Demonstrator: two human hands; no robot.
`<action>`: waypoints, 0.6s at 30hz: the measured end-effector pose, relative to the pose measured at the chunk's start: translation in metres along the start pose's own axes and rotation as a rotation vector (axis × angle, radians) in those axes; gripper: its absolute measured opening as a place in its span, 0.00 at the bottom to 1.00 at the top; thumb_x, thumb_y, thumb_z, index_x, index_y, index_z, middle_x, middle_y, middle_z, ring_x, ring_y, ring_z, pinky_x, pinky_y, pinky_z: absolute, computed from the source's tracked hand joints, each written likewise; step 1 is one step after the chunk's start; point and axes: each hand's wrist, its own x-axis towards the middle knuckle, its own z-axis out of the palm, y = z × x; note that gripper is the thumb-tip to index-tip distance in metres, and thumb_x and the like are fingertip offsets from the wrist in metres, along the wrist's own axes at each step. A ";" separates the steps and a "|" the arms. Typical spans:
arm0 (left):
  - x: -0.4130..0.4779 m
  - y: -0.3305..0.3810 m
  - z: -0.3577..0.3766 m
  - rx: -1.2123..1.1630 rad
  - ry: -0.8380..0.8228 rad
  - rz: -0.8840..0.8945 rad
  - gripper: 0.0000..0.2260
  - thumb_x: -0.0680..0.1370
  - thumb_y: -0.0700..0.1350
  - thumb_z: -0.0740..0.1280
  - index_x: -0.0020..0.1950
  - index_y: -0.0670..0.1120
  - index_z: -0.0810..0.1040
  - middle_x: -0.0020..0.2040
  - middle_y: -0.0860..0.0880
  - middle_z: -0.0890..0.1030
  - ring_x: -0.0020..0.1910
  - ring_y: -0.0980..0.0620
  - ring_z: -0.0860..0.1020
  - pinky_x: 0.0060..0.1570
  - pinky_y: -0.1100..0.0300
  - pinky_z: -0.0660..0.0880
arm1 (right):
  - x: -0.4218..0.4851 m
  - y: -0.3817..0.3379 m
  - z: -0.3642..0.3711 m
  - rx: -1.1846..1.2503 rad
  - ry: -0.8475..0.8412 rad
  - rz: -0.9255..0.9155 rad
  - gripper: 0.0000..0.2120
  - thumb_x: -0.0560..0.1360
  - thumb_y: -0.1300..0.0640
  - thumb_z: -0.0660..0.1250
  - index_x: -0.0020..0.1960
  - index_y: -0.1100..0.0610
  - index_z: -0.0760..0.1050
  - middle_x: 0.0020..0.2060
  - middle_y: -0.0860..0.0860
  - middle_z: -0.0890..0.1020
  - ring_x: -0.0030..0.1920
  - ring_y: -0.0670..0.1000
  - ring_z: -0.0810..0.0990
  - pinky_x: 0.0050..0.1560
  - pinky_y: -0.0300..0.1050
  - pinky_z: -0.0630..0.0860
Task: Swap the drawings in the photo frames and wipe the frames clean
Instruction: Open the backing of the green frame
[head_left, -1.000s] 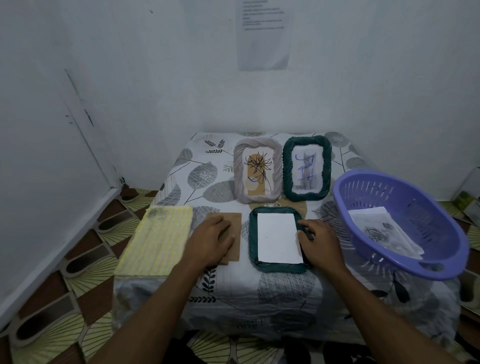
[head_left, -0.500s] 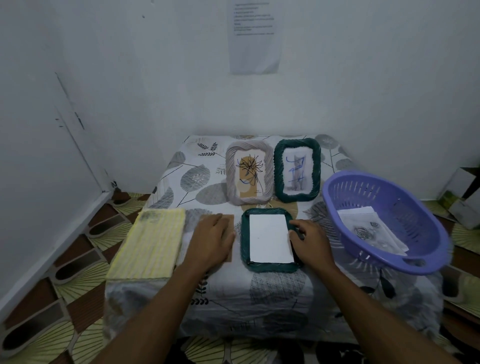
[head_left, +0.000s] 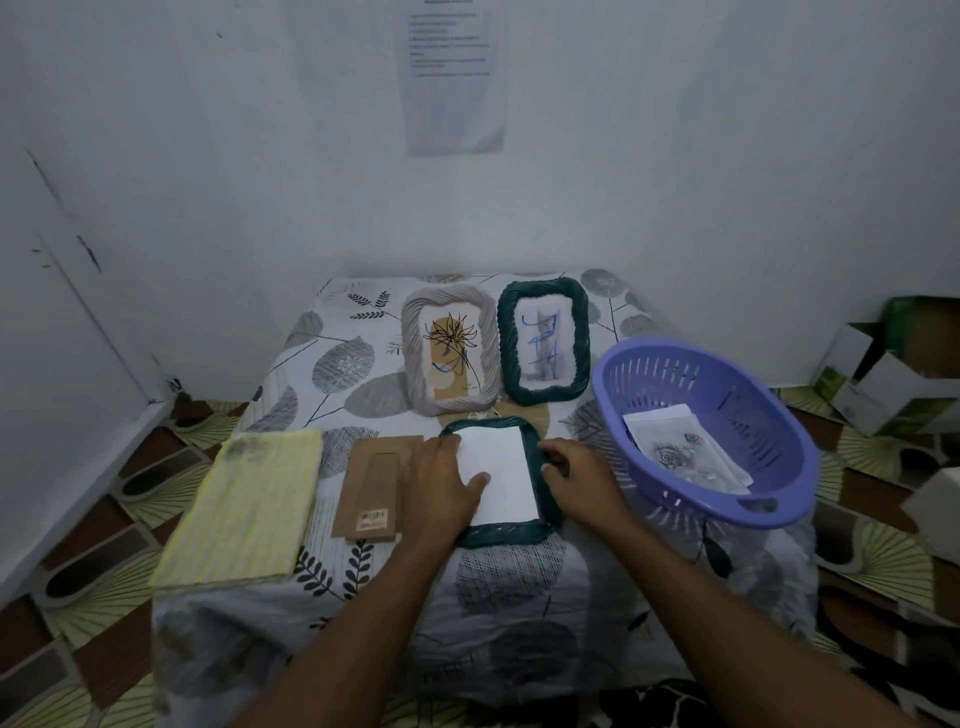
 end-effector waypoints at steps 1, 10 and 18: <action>0.000 0.000 0.000 -0.001 0.015 0.000 0.26 0.71 0.52 0.73 0.66 0.44 0.72 0.59 0.45 0.76 0.59 0.45 0.72 0.58 0.50 0.70 | 0.000 0.000 0.000 0.010 0.004 0.005 0.17 0.76 0.64 0.65 0.65 0.61 0.75 0.59 0.58 0.80 0.57 0.54 0.78 0.57 0.40 0.72; 0.009 0.003 -0.004 0.173 0.031 -0.079 0.25 0.67 0.57 0.74 0.59 0.48 0.72 0.51 0.47 0.80 0.55 0.44 0.71 0.51 0.48 0.71 | -0.004 0.003 0.005 -0.032 0.021 -0.029 0.18 0.74 0.62 0.64 0.64 0.61 0.75 0.58 0.58 0.79 0.57 0.56 0.78 0.61 0.51 0.75; 0.010 0.008 -0.009 -0.119 0.055 -0.061 0.26 0.66 0.42 0.75 0.62 0.46 0.72 0.45 0.48 0.78 0.47 0.47 0.76 0.43 0.53 0.73 | -0.004 0.002 0.006 -0.025 0.021 -0.013 0.19 0.74 0.61 0.65 0.65 0.60 0.74 0.58 0.57 0.79 0.58 0.56 0.76 0.61 0.54 0.74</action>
